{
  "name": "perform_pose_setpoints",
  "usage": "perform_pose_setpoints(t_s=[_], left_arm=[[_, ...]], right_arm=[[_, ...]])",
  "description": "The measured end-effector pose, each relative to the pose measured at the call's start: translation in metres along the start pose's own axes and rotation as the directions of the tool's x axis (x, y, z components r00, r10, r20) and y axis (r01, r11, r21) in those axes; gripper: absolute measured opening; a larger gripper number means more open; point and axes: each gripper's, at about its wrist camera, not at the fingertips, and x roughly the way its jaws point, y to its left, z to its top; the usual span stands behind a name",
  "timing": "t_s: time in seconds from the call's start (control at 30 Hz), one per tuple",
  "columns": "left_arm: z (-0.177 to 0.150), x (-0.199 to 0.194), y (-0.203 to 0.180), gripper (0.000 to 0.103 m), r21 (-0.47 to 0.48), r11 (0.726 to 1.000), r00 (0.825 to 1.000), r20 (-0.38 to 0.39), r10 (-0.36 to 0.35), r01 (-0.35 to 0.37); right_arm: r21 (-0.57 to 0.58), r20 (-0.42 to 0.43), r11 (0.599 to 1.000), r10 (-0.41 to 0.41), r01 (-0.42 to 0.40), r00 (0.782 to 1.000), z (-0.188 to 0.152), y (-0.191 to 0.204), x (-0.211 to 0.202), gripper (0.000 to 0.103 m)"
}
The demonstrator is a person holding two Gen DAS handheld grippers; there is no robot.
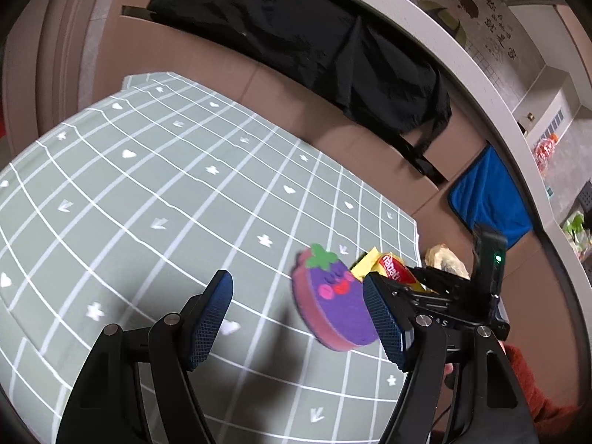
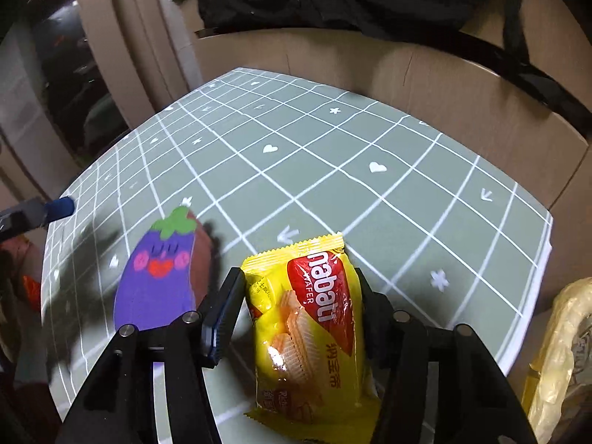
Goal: Collect trash
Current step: 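Grasp the purple eggplant sponge with the left tool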
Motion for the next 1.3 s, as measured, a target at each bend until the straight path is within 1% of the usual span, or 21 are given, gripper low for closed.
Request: perform_pose_setpoints(t_s=[0.07, 0.13, 0.17, 0.27, 0.33, 0.43, 0.47, 0.5, 0.6, 0.67, 0.7, 0.77, 0.83, 0.87, 0.9, 0.93, 1.0, 1.07, 1.1, 1.17, 1.3], left_arm=[[-0.004, 0.007, -0.011, 0.073, -0.003, 1.000, 1.000, -0.013, 0.011, -0.011], [-0.009, 0.016, -0.020, 0.073, -0.018, 1.000, 0.999, -0.032, 0.017, -0.018], [-0.011, 0.021, -0.023, 0.073, -0.029, 0.999, 0.999, -0.043, 0.020, -0.022], [-0.021, 0.044, -0.033, 0.073, -0.076, 0.996, 0.995, -0.097, 0.033, -0.040], [-0.025, 0.054, -0.043, 0.073, -0.080, 0.995, 0.993, -0.105, 0.058, -0.066], [-0.028, 0.064, -0.069, 0.073, 0.019, 0.991, 0.990, -0.034, 0.136, -0.135], [-0.030, 0.070, -0.079, 0.073, 0.081, 0.979, 0.982, -0.012, 0.189, -0.187], [-0.032, 0.076, -0.084, 0.073, 0.116, 0.970, 0.976, -0.008, 0.217, -0.215], [-0.041, 0.084, -0.089, 0.073, 0.199, 0.944, 0.963, -0.005, 0.268, -0.262], [-0.043, 0.088, -0.085, 0.074, 0.226, 0.942, 0.965, -0.030, 0.261, -0.248], [-0.043, 0.088, -0.080, 0.077, 0.222, 0.949, 0.970, -0.046, 0.241, -0.225], [-0.041, 0.084, -0.069, 0.082, 0.205, 0.953, 0.970, -0.049, 0.238, -0.224], [-0.037, 0.080, -0.060, 0.083, 0.182, 0.953, 0.967, -0.038, 0.251, -0.241], [-0.033, 0.077, -0.052, 0.083, 0.149, 0.959, 0.968, -0.037, 0.247, -0.239], [-0.030, 0.074, -0.046, 0.082, 0.110, 0.971, 0.975, -0.045, 0.219, -0.213], [-0.029, 0.073, -0.041, 0.082, 0.061, 0.984, 0.983, -0.057, 0.174, -0.170], [-0.028, 0.076, -0.038, 0.082, -0.011, 0.995, 0.992, -0.081, 0.099, -0.100], [-0.030, 0.082, -0.046, 0.082, -0.010, 0.997, 0.993, -0.098, 0.070, -0.071], [-0.030, 0.087, -0.052, 0.082, 0.005, 0.997, 0.992, -0.103, 0.071, -0.071], [-0.032, 0.096, -0.062, 0.082, 0.049, 0.994, 0.989, -0.107, 0.101, -0.097], [-0.032, 0.107, -0.069, 0.082, 0.071, 0.988, 0.983, -0.116, 0.142, -0.134]], right_arm=[[0.040, 0.036, 0.999, 0.021, -0.022, 0.999, -0.007, -0.011, -0.012, 0.042], [0.082, 0.094, 0.996, 0.017, -0.025, 0.995, -0.013, -0.024, -0.030, 0.040], [0.105, 0.134, 0.994, 0.006, -0.020, 0.991, -0.016, -0.033, -0.042, 0.040], [0.158, 0.218, 0.987, -0.028, -0.007, 0.976, -0.025, -0.049, -0.070, 0.040], [0.195, 0.253, 0.981, -0.033, -0.017, 0.967, -0.030, -0.060, -0.083, 0.040], [0.257, 0.280, 0.966, -0.037, -0.038, 0.959, -0.043, -0.072, -0.094, 0.040], [0.272, 0.282, 0.961, -0.037, -0.043, 0.959, -0.047, -0.075, -0.095, 0.040], [0.287, 0.283, 0.957, -0.036, -0.049, 0.958, -0.051, -0.078, -0.096, 0.040], [0.319, 0.284, 0.946, -0.034, -0.060, 0.958, -0.063, -0.082, -0.096, 0.040], [0.330, 0.276, 0.942, -0.031, -0.065, 0.961, -0.069, -0.082, -0.093, 0.040], [0.336, 0.270, 0.939, -0.025, -0.070, 0.962, -0.072, -0.083, -0.091, 0.040], [0.345, 0.264, 0.935, -0.008, -0.087, 0.965, -0.076, -0.083, -0.088, 0.040], [0.345, 0.263, 0.934, 0.000, -0.094, 0.965, -0.078, -0.081, -0.087, 0.040], [0.343, 0.262, 0.935, 0.001, -0.094, 0.965, -0.077, -0.079, -0.087, 0.040], [0.340, 0.264, 0.936, 0.001, -0.093, 0.965, -0.077, -0.078, -0.087, 0.040], [0.334, 0.267, 0.938, -0.002, -0.090, 0.964, -0.077, -0.076, -0.088, 0.040], [0.322, 0.269, 0.944, -0.014, -0.076, 0.963, -0.075, -0.071, -0.089, 0.040], [0.306, 0.270, 0.950, -0.026, -0.060, 0.963, -0.073, -0.066, -0.089, 0.040], [0.301, 0.269, 0.952, -0.030, -0.054, 0.963, -0.073, -0.065, -0.089, 0.040], [0.293, 0.271, 0.955, -0.041, -0.042, 0.962, -0.073, -0.063, -0.091, 0.040], [0.300, 0.282, 0.953, -0.059, -0.029, 0.958, -0.078, -0.066, -0.099, 0.041]])
